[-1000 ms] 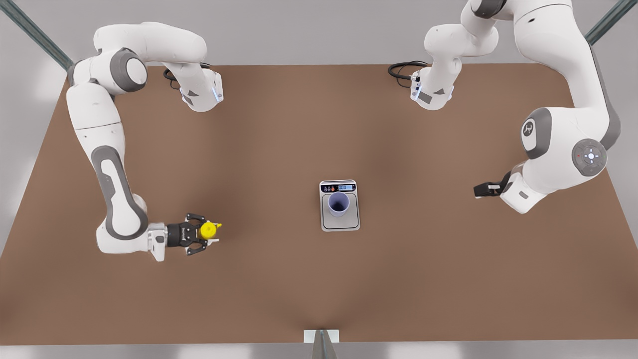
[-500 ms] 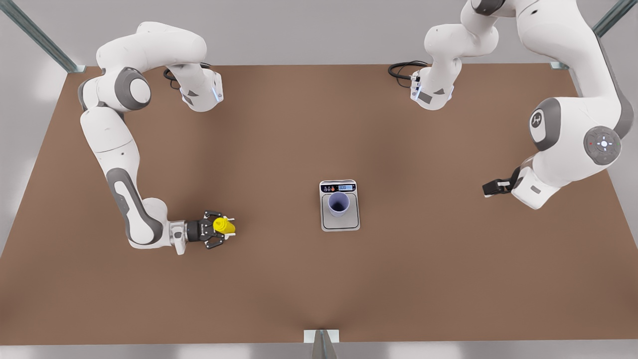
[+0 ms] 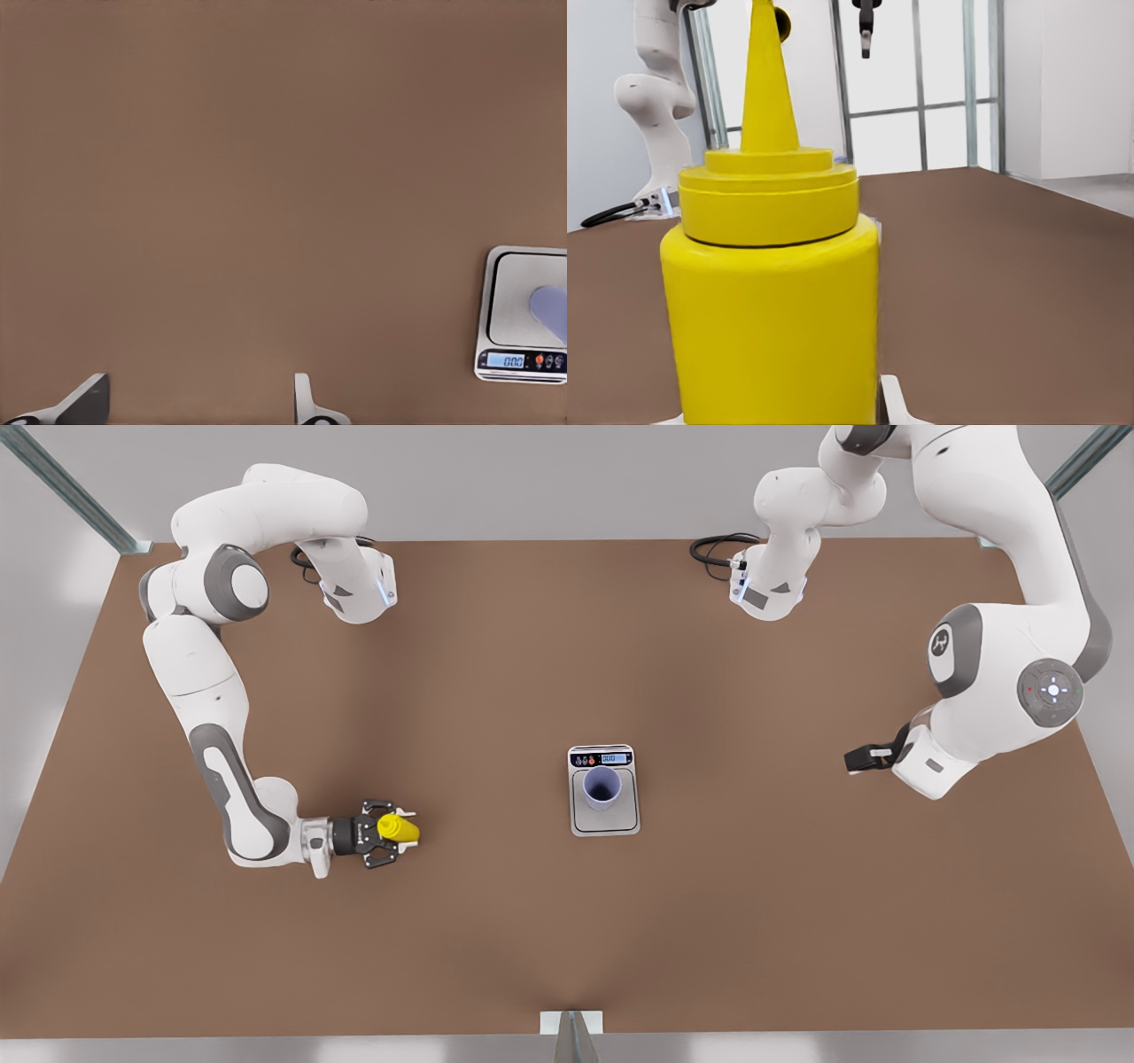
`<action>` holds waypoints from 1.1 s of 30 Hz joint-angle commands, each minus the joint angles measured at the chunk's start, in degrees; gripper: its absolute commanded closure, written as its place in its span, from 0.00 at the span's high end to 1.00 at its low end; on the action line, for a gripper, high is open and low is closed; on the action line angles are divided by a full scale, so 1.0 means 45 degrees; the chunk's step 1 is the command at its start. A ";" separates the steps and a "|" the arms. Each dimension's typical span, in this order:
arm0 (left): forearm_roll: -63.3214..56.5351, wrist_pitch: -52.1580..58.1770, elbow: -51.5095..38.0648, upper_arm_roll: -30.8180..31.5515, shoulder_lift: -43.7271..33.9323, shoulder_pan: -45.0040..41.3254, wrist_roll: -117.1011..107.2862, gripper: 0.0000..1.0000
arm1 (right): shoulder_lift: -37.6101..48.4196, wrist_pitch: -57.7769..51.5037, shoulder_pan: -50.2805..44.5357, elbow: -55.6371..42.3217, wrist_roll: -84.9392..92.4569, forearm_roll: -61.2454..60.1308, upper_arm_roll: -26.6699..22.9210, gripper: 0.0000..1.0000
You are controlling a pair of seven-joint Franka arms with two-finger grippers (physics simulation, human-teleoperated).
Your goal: Move cup to the weight, pick up sauce bottle, pour sauce
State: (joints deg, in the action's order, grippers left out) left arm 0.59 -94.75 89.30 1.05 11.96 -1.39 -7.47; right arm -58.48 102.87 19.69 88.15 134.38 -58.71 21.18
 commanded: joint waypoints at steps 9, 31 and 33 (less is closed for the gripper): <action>0.0006 -0.0117 -0.0097 -0.0039 0.0194 -0.0004 -0.0059 1.00 | 0.0008 -0.0087 -0.0020 0.0000 -0.0019 -0.0020 0.0001 1.00; 0.0064 0.0215 -0.0488 0.0000 0.0253 -0.0297 -0.0312 1.00 | 0.2547 -0.1864 0.1915 -0.4041 -1.2868 0.9765 -0.0468 1.00; 0.0064 0.0215 -0.0488 0.0000 0.0312 -0.0297 -0.0274 1.00 | 0.2918 -0.1806 0.0840 -0.5078 -1.7945 1.1580 -0.0488 1.00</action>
State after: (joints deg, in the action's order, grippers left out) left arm 0.91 -93.91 87.10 1.05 13.44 -2.72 -8.74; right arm -44.24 94.75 21.80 65.06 49.61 -4.22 18.96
